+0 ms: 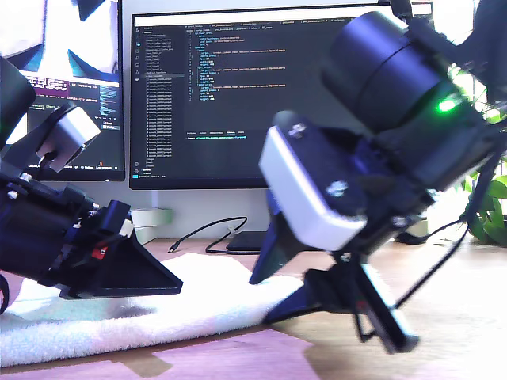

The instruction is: Fold the tea towel to a neat square and place it to the right

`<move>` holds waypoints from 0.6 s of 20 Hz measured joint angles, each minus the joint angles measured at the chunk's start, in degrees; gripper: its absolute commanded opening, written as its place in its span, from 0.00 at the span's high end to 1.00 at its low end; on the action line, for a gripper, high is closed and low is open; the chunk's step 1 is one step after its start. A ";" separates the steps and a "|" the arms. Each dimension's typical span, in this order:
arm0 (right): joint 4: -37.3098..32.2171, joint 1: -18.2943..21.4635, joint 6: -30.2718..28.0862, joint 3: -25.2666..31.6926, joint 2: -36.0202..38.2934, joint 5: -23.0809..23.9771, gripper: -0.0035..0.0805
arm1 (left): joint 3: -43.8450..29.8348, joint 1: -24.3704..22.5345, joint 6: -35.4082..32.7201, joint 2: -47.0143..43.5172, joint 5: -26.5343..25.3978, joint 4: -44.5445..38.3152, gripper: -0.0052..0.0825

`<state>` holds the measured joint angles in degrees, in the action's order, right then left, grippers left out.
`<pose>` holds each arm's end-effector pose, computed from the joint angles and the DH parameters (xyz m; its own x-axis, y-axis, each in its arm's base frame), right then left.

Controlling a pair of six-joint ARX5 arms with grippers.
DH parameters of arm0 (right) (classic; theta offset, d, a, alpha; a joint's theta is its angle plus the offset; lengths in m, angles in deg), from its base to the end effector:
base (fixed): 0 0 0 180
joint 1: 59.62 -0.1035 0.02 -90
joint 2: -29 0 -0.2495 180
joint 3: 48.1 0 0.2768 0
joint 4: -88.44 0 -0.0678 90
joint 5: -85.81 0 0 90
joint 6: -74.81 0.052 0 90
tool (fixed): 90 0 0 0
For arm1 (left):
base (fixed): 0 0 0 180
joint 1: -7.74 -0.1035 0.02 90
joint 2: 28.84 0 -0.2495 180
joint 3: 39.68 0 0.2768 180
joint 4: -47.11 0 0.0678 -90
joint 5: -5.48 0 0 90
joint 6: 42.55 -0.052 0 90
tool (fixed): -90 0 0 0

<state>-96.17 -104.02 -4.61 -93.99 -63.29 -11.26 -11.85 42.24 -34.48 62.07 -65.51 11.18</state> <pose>0.2169 0.2214 0.0728 0.4425 0.6056 -0.6613 -0.6076 -0.3399 -0.7179 0.1992 -0.1575 0.0528 0.5088 -0.7450 -0.4314 0.7139 0.6452 -0.2721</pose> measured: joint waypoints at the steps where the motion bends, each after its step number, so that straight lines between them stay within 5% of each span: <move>1: 0.37 0.00 0.00 -0.28 -0.20 0.04 0.63 | 0.00 0.00 0.00 -0.02 0.00 0.00 0.97; 7: 4.87 -1.20 0.02 -1.36 -0.20 2.67 0.97 | 0.00 0.00 0.00 -0.02 0.00 -0.39 0.97; 12: 5.57 -2.86 1.92 -1.36 -0.22 4.50 0.97 | 0.00 0.00 -3.72 -1.66 0.35 1.55 0.97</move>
<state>-90.59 -106.88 -2.68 -95.34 -63.51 -6.76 -11.85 42.24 -38.19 60.41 -65.16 12.73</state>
